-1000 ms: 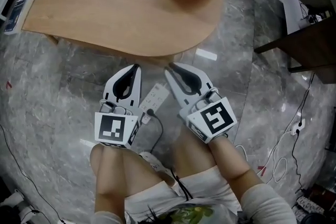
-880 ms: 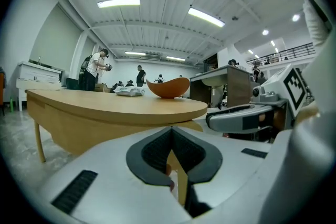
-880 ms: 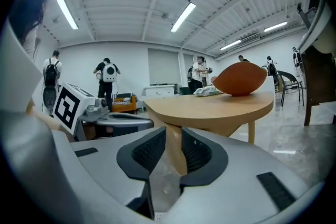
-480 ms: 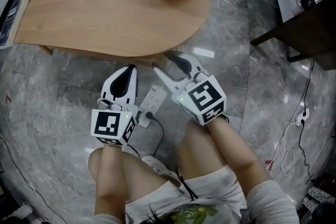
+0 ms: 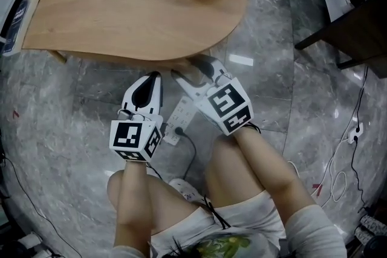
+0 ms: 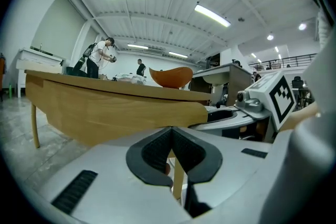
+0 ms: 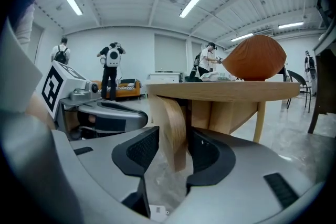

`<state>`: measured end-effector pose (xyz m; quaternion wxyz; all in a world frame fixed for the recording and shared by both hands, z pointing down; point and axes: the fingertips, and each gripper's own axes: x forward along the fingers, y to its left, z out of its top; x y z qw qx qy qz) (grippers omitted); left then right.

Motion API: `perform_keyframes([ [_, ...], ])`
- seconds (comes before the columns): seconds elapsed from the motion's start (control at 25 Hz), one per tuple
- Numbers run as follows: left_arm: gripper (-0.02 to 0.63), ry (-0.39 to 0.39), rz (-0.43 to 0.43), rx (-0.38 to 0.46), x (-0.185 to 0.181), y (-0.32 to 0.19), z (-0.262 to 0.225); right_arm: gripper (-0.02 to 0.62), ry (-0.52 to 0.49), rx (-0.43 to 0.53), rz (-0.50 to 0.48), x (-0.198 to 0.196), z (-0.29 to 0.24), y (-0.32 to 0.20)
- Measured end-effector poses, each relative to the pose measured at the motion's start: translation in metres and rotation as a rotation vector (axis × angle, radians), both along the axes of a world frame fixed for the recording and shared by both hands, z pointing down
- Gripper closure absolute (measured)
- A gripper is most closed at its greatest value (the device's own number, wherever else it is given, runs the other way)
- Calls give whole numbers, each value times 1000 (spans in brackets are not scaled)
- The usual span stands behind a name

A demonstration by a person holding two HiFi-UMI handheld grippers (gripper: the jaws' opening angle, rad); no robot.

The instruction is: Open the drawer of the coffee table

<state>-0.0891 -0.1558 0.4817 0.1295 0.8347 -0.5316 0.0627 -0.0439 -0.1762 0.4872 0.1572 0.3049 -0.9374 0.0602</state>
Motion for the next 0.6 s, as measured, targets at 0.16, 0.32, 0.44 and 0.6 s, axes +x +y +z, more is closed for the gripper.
perform_keyframes([
  [0.16,597,-10,9,5,6,-1,-2,432,5,-8,9,8,8,-5],
  [0.32,597,29,9,5,12,-3,-7,430,4,7,-8,8,9,-4],
  [0.44,597,44,-12,3,12,-5,-9,430,-18,2,-45,-1,9,0],
  [0.6,597,21,-18,6,14,-3,-10,433,-9,53,-53,-5,5,0],
])
